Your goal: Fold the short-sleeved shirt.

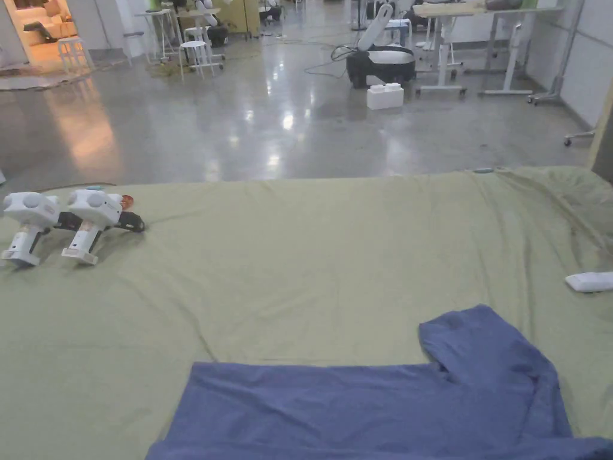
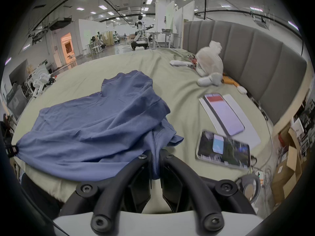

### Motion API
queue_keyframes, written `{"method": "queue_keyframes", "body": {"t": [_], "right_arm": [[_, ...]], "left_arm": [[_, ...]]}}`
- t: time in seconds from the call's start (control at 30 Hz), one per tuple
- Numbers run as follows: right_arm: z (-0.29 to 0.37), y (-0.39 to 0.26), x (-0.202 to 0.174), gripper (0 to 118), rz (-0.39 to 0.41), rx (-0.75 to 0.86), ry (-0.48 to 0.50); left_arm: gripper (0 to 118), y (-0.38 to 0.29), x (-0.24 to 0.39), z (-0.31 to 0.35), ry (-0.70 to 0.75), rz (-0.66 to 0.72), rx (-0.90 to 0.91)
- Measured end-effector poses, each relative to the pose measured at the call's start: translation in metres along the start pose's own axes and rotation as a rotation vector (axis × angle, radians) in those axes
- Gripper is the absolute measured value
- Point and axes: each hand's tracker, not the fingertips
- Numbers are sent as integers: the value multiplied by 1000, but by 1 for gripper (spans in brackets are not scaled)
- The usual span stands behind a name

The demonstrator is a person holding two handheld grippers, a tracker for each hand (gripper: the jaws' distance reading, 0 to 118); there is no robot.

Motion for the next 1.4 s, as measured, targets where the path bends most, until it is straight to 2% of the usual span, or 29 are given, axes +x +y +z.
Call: {"method": "queue_keyframes", "body": {"t": [0.13,0.17,0.23,0.27,0.3,0.33,0.37,0.47,0.57,0.7,0.8,0.87,0.93,0.97,1.03,1.07,1.13,1.17,1.3,1.4], "right_arm": [[7,-23,4,6,16,-50,-8],[6,-26,3,9,28,-56,-9],[2,-28,0,11,48,-68,-7],[2,-27,0,25,56,-86,-17],[3,-24,1,45,51,-84,-30],[6,-23,5,60,40,-70,-26],[11,-21,7,62,25,-50,-25],[28,-12,17,62,-17,18,-21],[56,6,18,62,-60,143,76],[101,32,1,62,-30,347,184],[131,46,-14,62,-1,474,255],[146,52,-24,61,33,530,294],[163,55,-35,57,86,588,305],[169,56,-39,49,112,607,308],[183,57,-49,38,171,666,316],[186,57,-52,29,184,683,316],[190,57,-56,6,192,694,320],[191,57,-58,0,195,699,321],[186,57,-61,0,172,682,366],[180,56,-63,0,176,664,348]], "left_arm": [[4,-29,1,2,13,-20,-49],[11,-33,0,0,12,-21,-52],[14,-38,-1,-4,-1,3,-61],[30,-38,-1,-6,4,0,-68],[48,-38,0,-5,23,-8,-71],[66,-38,-1,0,41,-17,-53],[77,-36,-1,6,47,-17,-35],[77,-21,2,37,41,-25,129],[77,4,16,80,26,-36,320],[77,35,44,136,-22,-60,542],[76,47,69,166,-46,-109,665],[68,50,85,182,-51,-161,721],[46,50,100,193,-37,-207,779],[32,51,105,197,-29,-223,787],[12,54,117,202,-18,-271,770],[3,54,120,203,-18,-278,764],[0,51,125,207,-34,-281,789],[0,50,126,209,-47,-275,797],[0,47,128,211,-84,-243,799],[0,46,127,210,-74,-239,790]]}}
